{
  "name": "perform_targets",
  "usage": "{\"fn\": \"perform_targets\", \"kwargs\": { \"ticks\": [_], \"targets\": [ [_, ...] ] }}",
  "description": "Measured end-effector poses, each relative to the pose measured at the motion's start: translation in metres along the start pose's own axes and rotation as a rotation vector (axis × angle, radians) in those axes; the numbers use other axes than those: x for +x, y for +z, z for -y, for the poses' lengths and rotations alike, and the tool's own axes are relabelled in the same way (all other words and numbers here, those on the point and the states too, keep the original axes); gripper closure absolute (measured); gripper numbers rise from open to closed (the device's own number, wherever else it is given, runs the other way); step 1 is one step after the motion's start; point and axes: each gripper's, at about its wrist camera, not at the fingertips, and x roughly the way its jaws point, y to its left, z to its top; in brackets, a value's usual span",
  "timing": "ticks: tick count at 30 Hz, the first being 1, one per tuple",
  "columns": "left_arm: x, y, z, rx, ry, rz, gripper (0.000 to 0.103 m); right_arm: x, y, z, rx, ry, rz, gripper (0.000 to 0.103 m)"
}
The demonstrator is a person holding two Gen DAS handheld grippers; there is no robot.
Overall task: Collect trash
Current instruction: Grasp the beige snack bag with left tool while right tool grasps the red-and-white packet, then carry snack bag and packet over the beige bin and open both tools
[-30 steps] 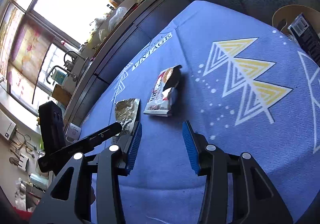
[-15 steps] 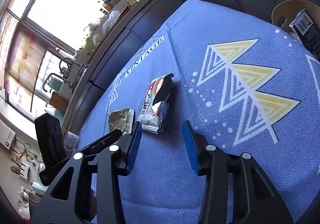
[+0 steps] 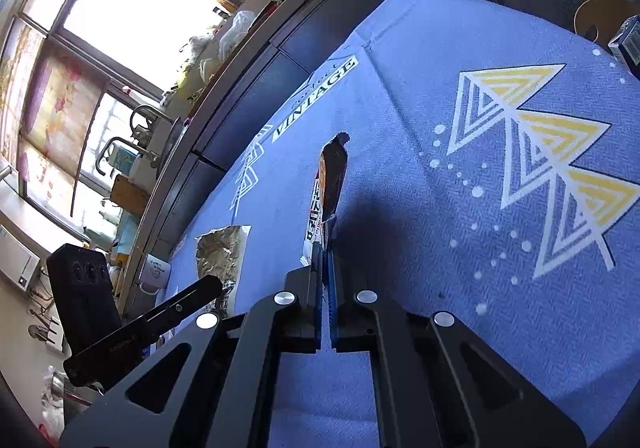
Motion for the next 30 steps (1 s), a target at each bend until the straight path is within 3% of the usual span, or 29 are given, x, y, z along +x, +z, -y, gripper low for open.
{"fn": "perform_targets", "kwargs": {
  "ticks": [17,30],
  "targets": [
    [-0.032,-0.016,0.038,0.084,0.013,0.05,0.063,-0.075,-0.027,-0.001,0.011,0.025,0.104,0.101],
    [-0.026,-0.02,0.083,0.174,0.019,0.04,0.063,-0.111,-0.029,0.027,0.052,0.026,0.173,0.101]
  ]
}}
